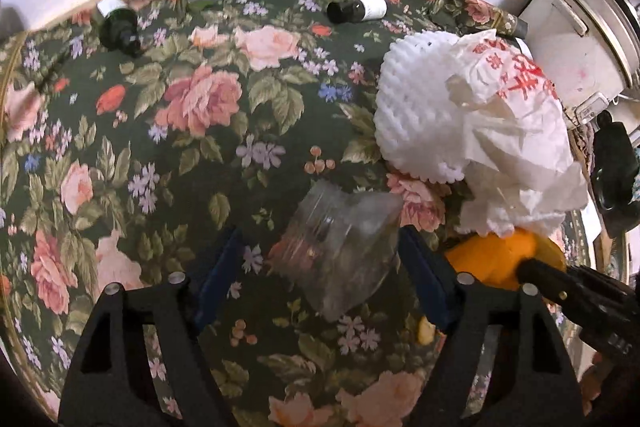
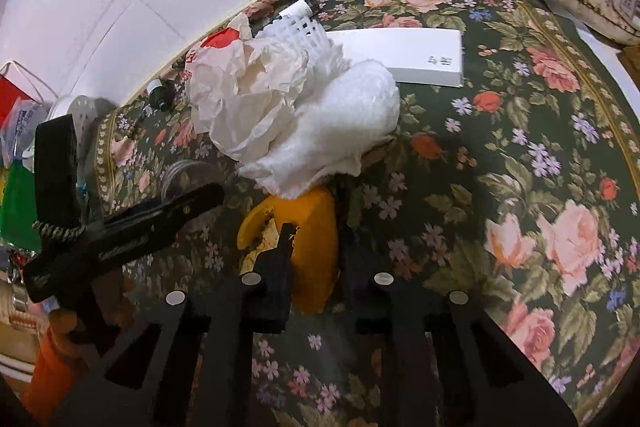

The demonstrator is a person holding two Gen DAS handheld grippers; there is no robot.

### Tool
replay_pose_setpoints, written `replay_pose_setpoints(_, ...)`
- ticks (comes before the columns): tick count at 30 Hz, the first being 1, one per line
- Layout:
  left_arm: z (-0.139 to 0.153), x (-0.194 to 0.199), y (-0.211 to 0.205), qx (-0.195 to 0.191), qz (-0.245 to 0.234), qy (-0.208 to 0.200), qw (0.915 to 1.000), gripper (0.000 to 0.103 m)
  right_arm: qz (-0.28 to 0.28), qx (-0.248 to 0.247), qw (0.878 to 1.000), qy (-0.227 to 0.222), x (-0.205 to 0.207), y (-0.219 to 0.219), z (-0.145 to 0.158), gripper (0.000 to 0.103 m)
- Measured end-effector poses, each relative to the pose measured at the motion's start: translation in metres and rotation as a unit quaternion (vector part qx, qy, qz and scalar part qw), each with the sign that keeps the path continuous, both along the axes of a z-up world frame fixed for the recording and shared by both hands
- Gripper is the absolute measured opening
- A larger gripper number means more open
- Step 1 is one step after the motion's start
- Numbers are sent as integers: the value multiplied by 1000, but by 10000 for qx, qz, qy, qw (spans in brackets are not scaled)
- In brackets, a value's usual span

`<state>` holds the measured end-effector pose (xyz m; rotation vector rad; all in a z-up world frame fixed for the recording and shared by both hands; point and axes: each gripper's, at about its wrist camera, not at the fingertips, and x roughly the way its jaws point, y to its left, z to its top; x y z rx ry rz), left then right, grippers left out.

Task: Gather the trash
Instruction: 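Grasp the clear plastic cup with the left tool while the right tool grasps the orange peel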

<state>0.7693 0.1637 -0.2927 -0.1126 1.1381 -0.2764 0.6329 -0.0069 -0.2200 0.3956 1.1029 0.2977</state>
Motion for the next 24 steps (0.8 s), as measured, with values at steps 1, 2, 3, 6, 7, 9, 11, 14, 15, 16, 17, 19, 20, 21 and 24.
replay_pose_setpoints(1,-1,1,-1,5,-32,-22,10000,71,-1,10,10000,7,-1,-2,1,18)
replay_pose_setpoints(2,-1,1,-3,4,-69,-60,10000,67,14,2,10000,5,-4,-4,3,17)
replay_pose_setpoints(3,-2,0,-4,8,-95,-105,9999,65,42,-47,10000,-18,-6,-6,5,16)
replay_pose_setpoints(6,-2,-2,-11,206,-150,-225,9994,56,111,-162,9998,-88,-13,-12,9,15)
replay_pose_setpoints(7,-2,-5,-13,256,-143,-244,9993,56,131,-171,9997,-104,-16,-15,11,14)
replay_pose_setpoints(9,0,-11,-12,270,-70,-284,9992,56,158,-129,9997,-113,-22,-22,12,14)
replay_pose_setpoints(11,4,-18,-10,271,48,-324,9991,56,173,-109,9997,-134,-29,-28,14,14)
replay_pose_setpoints(14,13,-33,-10,298,221,-412,9985,55,238,-45,9994,-230,-40,-38,20,13)
replay_pose_setpoints(15,18,-39,-10,337,295,-464,9979,55,268,-28,9993,-273,-44,-41,22,13)
replay_pose_setpoints(16,24,-46,-11,385,388,-520,9971,55,301,-15,9990,-316,-48,-45,25,13)
replay_pose_setpoints(17,28,-50,-12,412,449,-550,9966,55,349,-5,9987,-367,-51,-48,28,13)
replay_pose_setpoints(19,40,-62,-15,449,603,-630,9952,55,432,8,9981,-443,-56,-54,33,13)
replay_pose_setpoints(20,47,-69,-17,448,697,-676,9943,55,487,24,9976,-482,-59,-58,36,13)
replay_pose_setpoints(21,53,-76,-19,451,770,-711,9935,55,542,41,9972,-516,-61,-61,38,13)
replay_pose_setpoints(24,69,-97,-25,494,1018,-794,9904,55,749,71,9945,-726,-70,-73,51,13)
